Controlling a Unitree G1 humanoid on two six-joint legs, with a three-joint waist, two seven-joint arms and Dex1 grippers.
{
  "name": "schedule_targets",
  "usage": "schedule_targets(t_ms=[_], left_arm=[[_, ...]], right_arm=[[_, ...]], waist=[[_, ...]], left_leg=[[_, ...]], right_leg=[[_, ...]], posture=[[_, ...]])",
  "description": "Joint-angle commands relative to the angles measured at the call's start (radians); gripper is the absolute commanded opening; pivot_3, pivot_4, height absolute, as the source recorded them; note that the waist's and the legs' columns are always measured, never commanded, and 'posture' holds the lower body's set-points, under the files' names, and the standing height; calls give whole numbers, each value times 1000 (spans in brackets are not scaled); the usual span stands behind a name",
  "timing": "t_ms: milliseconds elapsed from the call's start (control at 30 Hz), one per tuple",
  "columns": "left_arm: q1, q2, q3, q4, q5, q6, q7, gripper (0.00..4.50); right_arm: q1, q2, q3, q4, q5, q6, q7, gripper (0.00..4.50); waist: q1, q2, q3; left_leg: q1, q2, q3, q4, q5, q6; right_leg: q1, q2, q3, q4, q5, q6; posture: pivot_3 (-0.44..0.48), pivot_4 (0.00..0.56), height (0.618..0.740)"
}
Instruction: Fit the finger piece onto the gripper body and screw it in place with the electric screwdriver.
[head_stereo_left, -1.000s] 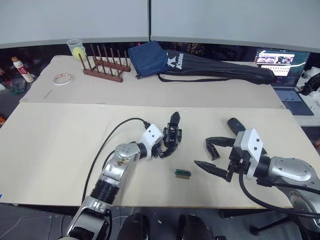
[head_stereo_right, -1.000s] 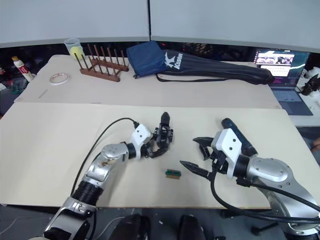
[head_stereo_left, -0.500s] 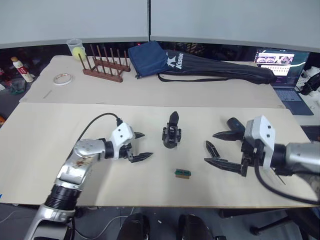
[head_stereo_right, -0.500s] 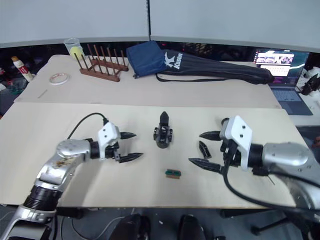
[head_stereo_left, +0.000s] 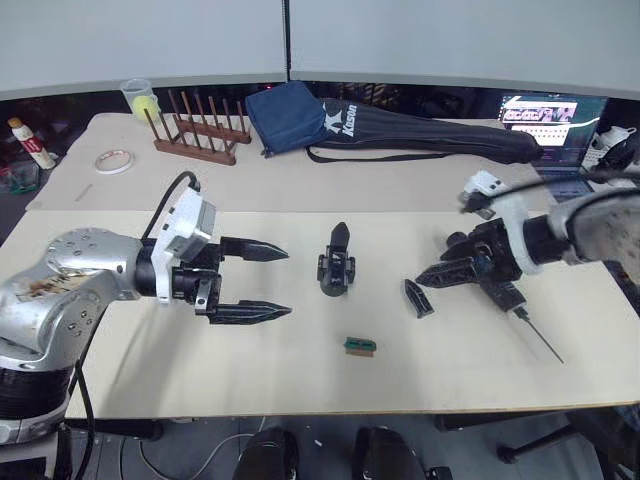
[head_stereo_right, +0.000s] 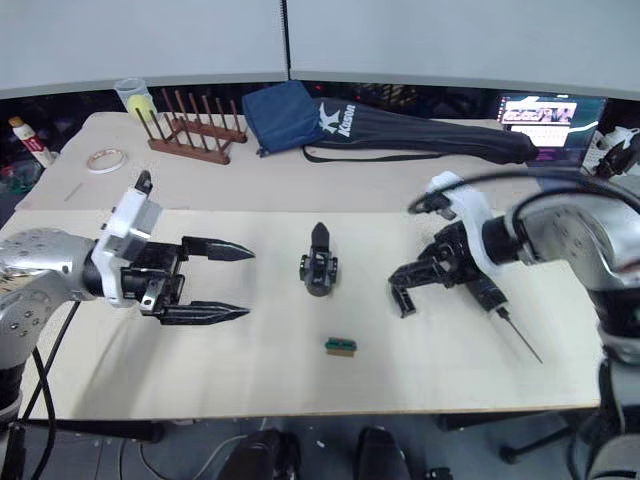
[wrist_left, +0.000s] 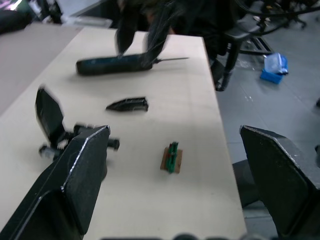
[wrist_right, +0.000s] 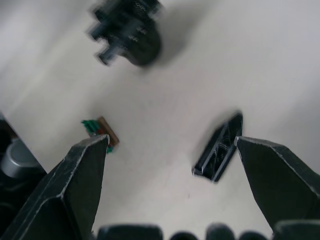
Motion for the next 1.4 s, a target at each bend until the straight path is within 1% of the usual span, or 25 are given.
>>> schedule_targets(t_ms=[33,100,200,300,367,467,567,700,733,800,833,900,933,967,1000,1033,1067,1133,1233,1333,1400], left_arm=[[-35,-3,1,-40,-31,-1,18,4392],[-46,-10,-7,-47,-34,-3,30,4392],[-60,-26,-17,-65,-32,-15,48,4392],[-68,-36,-26,-73,-32,-12,66,4392],[-63,-44,-34,-80,-25,-18,75,4392],[-53,-49,-44,-87,-7,-31,82,4500],[-57,-54,-48,-88,-7,-34,96,4500],[-68,-55,-52,-81,-9,-34,113,4500],[-68,-53,-51,-78,-9,-30,120,4500],[-67,-46,-50,-68,-9,-15,135,4500],[-60,-40,-47,-63,-18,5,145,4500],[-50,-32,-41,-60,-33,28,156,4500],[-42,-40,-26,-59,-65,56,179,4500],[-32,-62,-3,-58,-93,80,229,4500],[-26,-96,20,-50,-134,123,308,4500],[-22,-132,43,-43,-170,154,385,4500],[-25,-164,61,-35,-210,184,455,4500],[-45,-248,94,-18,-297,226,610,4500],[-97,-407,118,35,-404,252,908,4500],[-134,-523,140,88,-500,238,1113,4500],[-169,-577,126,111,-517,222,1188,4500]], right_arm=[[-81,37,92,117,-6,35,-64,4500],[-121,61,151,178,1,35,-93,4500],[-128,69,267,237,-8,35,-121,4500],[-134,91,297,284,-12,35,-142,4500],[-130,129,301,324,-41,35,-166,4500],[-120,190,291,376,-65,35,-195,3653],[-87,231,276,386,-104,35,-211,2632],[-27,229,276,344,-146,26,-202,1245],[-20,223,276,326,-149,17,-188,1109],[-11,191,287,278,-163,-35,-143,1110],[-4,146,310,230,-192,-133,-81,1110],[7,92,336,175,-233,-251,0,1110],[20,58,328,155,-264,-363,59,1110],[40,23,292,128,-290,-509,129,1110],[60,-13,242,104,-307,-660,202,1110],[76,-35,191,83,-315,-760,241,1110],[89,-39,146,72,-316,-802,247,1110],[121,-13,55,47,-313,-829,199,1110],[180,74,-90,-33,-298,-867,86,1110],[222,169,-177,-122,-279,-876,17,1110],[256,223,-194,-201,-297,-909,-22,1110]], waist=[[-1,0,0],[-1,0,0],[0,0,0],[-1,0,0],[-2,0,0],[-6,0,0],[-4,0,0],[-1,0,0],[-2,0,0],[-1,0,0],[0,0,0],[2,1,0],[1,1,1],[0,2,1],[-2,2,1],[-1,3,2],[-1,3,3],[-3,3,3],[1,2,3],[6,1,3],[8,1,3]], left_leg=[[0,0,0,0,0,0],[-1,-1,1,0,0,0],[-2,-1,2,0,0,0],[-3,-1,2,0,0,0],[-3,-1,3,0,1,-1],[-2,-1,3,0,2,-2],[-3,0,2,0,2,-3],[-3,0,2,0,2,-4],[-2,0,2,1,2,-4],[0,0,2,1,2,-4],[1,0,2,1,2,-4],[0,0,1,0,2,-4],[0,0,1,0,2,-4],[0,-1,1,0,2,-4],[0,-1,1,0,2,-4],[0,-1,1,0,2,-4],[0,-1,1,0,2,-4],[1,0,1,0,3,-4],[3,1,0,0,3,-4],[3,0,-1,1,3,-4],[3,0,-1,0,3,-4]], right_leg=[[0,0,0,0,0,0],[-1,0,0,0,1,2],[-1,0,0,0,1,3],[-1,0,0,0,1,3],[-2,1,0,0,2,3],[-2,1,0,1,2,3],[-3,2,1,2,2,3],[-2,3,0,2,2,3],[-1,3,0,2,2,3],[1,3,0,1,2,3],[1,3,0,1,2,3],[1,3,0,1,1,3],[0,3,0,1,1,3],[0,3,1,1,1,4],[-1,3,2,0,1,4],[-1,3,2,1,1,4],[0,3,2,0,1,4],[0,3,2,1,1,4],[4,3,2,2,1,4],[4,3,2,2,2,4],[4,3,2,2,2,4]], posture=[[0,150,740],[0,150,740],[0,150,740],[0,150,740],[0,150,740],[0,150,740],[0,150,740],[0,150,740],[0,150,740],[0,150,740],[0,150,740],[0,150,740],[0,150,740],[0,150,740],[0,150,740],[0,150,740],[0,150,740],[0,150,740],[0,150,740],[0,150,740],[0,150,740]])
